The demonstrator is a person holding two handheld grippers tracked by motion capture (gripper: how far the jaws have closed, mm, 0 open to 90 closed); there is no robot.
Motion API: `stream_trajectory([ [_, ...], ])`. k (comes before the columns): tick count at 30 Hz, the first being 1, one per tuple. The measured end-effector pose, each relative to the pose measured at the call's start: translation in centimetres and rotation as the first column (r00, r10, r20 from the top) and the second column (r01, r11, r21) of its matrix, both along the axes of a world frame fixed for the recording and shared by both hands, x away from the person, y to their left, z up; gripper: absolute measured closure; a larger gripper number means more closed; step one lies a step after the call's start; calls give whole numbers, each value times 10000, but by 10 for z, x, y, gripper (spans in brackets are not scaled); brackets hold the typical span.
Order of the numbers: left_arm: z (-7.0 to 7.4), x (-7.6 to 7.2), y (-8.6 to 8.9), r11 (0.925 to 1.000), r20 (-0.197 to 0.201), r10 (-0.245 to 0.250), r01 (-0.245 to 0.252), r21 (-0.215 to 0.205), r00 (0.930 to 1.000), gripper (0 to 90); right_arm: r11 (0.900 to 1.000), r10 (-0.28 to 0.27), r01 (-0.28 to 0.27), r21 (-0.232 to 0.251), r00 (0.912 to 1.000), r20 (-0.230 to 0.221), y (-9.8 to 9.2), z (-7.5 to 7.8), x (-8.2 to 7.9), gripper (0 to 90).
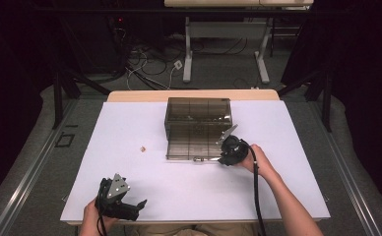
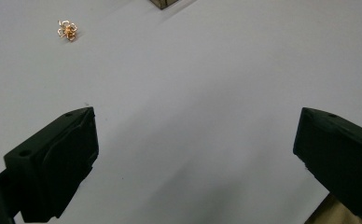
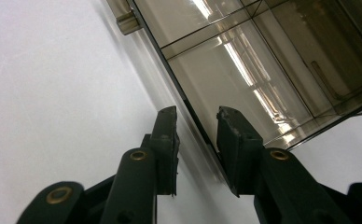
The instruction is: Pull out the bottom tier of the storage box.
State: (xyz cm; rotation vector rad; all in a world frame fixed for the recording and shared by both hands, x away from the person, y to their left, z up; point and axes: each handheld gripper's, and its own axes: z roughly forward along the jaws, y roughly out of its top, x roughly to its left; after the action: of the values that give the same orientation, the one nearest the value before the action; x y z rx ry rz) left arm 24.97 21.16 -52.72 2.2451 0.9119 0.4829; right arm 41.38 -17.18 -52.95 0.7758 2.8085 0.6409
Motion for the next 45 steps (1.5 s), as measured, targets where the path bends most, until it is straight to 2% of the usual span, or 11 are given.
stream_trajectory([
  [2, 0, 0, 0, 10000, 11, 20, -20, -23, 10000, 0, 9998, 58, -61, 169, 9999, 158, 1, -2, 0, 669],
  [4, 0, 0, 0, 10000, 52, 45, -45, 42, 10000, 0, 9998, 160, -162, 130, 9998, 112, 1, -2, 0, 641],
  [7, 0, 0, 0, 10000, 23, 21, -21, -35, 10000, 0, 9991, 128, -128, 402, 9999, 18, -1, -1, -1, 603],
  [13, 0, 0, 1, 10000, 22, 21, -21, -38, 10000, 0, 9976, 28, -55, 688, 9993, 380, -3, 3, -4, 518],
  [16, 0, 0, 1, 10000, 18, 2, -2, -30, 10000, 0, 9968, -58, 31, 796, 9994, 348, -4, 6, -7, 450],
  [21, 0, 0, 1, 10000, 39, 4, -4, -8, 10000, 0, 9952, -290, 235, 948, 9979, 573, -8, 12, -11, 334],
  [25, 0, 0, 1, 10000, 29, -8, 8, -4, 10000, 0, 9918, -630, 579, 1142, 9971, 417, -12, 16, -16, 242],
  [28, 0, 0, 1, 10000, 37, -17, 17, -13, 10000, 0, 9903, -676, 619, 1241, 9968, 425, -15, 17, -18, 187],
  [30, 0, 0, 1, 10000, 53, -18, 19, -6, 10000, 0, 9897, -678, 606, 1294, 9963, 523, -16, 18, -21, 163],
  [39, 0, 0, 1, 10000, 49, -26, 26, -18, 10000, 1, 9841, -922, 861, 1554, 9952, 325, -24, 20, -37, 117],
  [45, 0, 0, 0, 10000, 45, -30, 30, 1, 10000, 0, 9820, -969, 910, 1657, 9949, 284, -32, 17, -48, 48],
])
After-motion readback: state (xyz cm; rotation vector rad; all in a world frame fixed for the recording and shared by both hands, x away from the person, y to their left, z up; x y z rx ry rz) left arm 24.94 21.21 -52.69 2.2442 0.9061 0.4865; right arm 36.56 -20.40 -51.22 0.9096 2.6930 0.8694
